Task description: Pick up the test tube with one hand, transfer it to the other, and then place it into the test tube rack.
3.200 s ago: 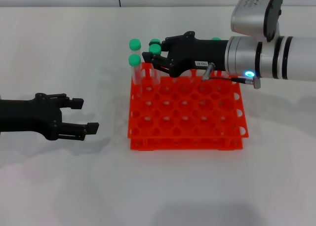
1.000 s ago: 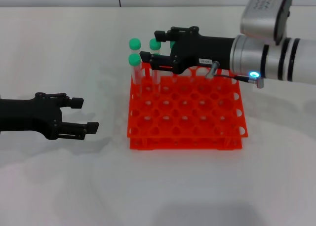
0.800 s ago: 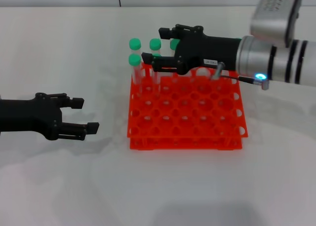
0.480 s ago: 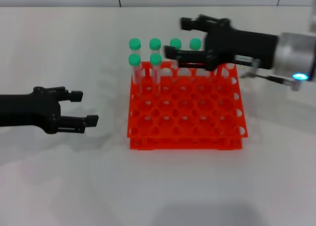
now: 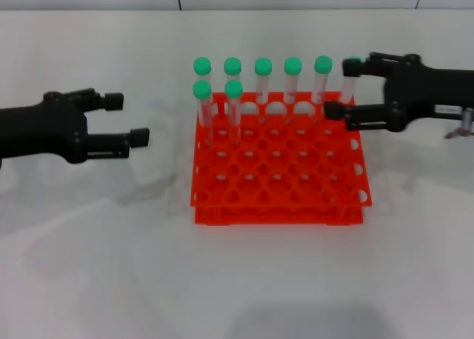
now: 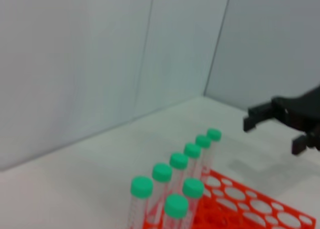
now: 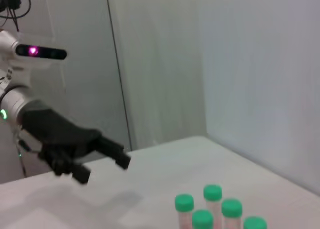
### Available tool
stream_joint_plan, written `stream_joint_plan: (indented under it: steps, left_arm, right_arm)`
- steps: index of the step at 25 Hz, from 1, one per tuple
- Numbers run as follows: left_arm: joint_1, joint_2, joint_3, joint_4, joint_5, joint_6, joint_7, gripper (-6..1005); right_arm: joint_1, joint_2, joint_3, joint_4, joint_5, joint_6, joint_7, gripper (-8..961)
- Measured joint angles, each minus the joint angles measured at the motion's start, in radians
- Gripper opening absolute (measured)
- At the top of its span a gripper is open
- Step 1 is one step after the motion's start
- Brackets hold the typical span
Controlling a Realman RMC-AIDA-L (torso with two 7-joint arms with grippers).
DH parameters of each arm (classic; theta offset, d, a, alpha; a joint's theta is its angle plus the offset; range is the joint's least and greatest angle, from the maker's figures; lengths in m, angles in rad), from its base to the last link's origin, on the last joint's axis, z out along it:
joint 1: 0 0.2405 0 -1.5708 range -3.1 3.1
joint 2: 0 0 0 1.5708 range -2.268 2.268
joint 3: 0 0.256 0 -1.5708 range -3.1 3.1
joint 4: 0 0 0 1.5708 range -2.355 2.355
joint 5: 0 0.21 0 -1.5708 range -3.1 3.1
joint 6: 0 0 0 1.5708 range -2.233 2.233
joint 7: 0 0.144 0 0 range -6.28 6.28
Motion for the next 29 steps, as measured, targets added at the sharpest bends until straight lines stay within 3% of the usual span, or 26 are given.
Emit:
stream_joint_plan:
  steps: [4,11,18,29]
  left_arm:
    - [0.002,-0.004,-0.013,0.000,-0.025,0.002,0.000,880]
    - [0.006,-0.010,-0.012,0.000,-0.035,0.007,-0.005,880]
    - [0.001,-0.010,-0.011,0.000,-0.046,0.031,0.000,880]
    - [-0.010,-0.003,-0.012,0.000,-0.047,0.055,0.001,880]
  right_arm:
    - [-0.005,-0.005,0.061,-0.002,-0.040,-0.052,0.005,859]
    - [-0.017,-0.011,0.069,-0.009,-0.050,-0.058,0.007,860]
    - [-0.007,0.004,0.071,-0.011,-0.145,-0.047,0.046,855]
    - [-0.007,0.015,0.071,-0.021,-0.150,-0.052,0.051,846]
